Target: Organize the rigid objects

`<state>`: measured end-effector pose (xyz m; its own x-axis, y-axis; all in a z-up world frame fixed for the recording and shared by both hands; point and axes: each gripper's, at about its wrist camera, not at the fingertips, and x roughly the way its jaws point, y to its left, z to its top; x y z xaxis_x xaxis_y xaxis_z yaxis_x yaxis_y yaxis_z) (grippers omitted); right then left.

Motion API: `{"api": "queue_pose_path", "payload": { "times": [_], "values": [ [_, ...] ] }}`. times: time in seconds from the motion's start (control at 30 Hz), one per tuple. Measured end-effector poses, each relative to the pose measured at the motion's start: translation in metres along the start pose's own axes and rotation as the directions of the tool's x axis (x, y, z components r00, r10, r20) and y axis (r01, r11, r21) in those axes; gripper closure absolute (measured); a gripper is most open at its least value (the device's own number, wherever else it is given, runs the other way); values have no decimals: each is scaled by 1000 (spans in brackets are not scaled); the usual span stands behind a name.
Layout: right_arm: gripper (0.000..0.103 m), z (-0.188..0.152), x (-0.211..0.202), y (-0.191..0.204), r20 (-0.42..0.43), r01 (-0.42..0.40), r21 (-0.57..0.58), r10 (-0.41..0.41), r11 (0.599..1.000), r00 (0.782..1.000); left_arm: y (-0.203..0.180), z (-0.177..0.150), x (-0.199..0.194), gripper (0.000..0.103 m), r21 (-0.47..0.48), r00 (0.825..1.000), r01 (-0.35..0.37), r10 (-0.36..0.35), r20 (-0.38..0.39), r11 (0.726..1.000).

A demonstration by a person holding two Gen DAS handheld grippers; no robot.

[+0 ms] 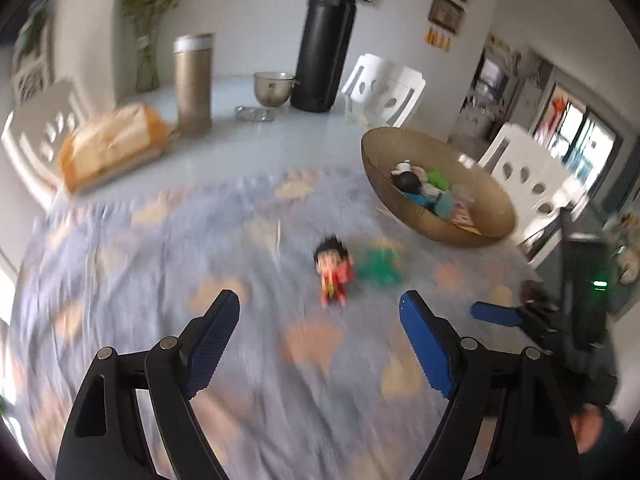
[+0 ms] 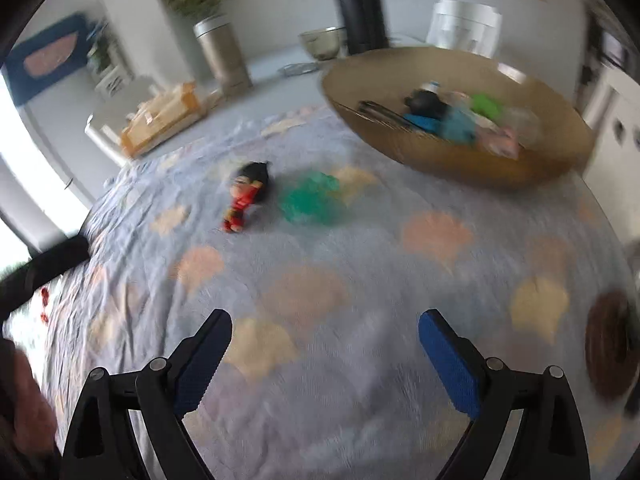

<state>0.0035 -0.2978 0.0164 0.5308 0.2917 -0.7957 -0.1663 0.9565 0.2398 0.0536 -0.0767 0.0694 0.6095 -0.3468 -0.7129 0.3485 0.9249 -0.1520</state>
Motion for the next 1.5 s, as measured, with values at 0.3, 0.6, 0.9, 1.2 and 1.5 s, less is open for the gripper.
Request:
{"api": "queue_pose_path", "payload": {
  "times": [0.3, 0.6, 0.9, 1.2, 1.5],
  "values": [
    [22, 42, 50, 1, -20, -3, -118, 0, 993, 1000, 0, 23, 107, 28, -33, 984, 83, -87, -154, 996],
    [40, 54, 74, 15, 6, 107, -189, -107, 976, 994, 0, 18, 117, 65, -45, 979, 128, -134, -155, 991],
    [59, 32, 46, 9, -11, -38, -135, 37, 990, 999, 17, -4, 54, 66, -111, 993, 75, -84, -86, 991],
    [59, -43, -17, 34, 14, -137, -196, 142, 971, 990, 13, -86, -22, 66, -194, 1000, 2, -2, 0, 981],
    [57, -69, -15, 43, 70, -48, -254, 68, 966, 995, -4, -119, -39, 65, -107, 988, -116, 126, 93, 988]
  ]
}}
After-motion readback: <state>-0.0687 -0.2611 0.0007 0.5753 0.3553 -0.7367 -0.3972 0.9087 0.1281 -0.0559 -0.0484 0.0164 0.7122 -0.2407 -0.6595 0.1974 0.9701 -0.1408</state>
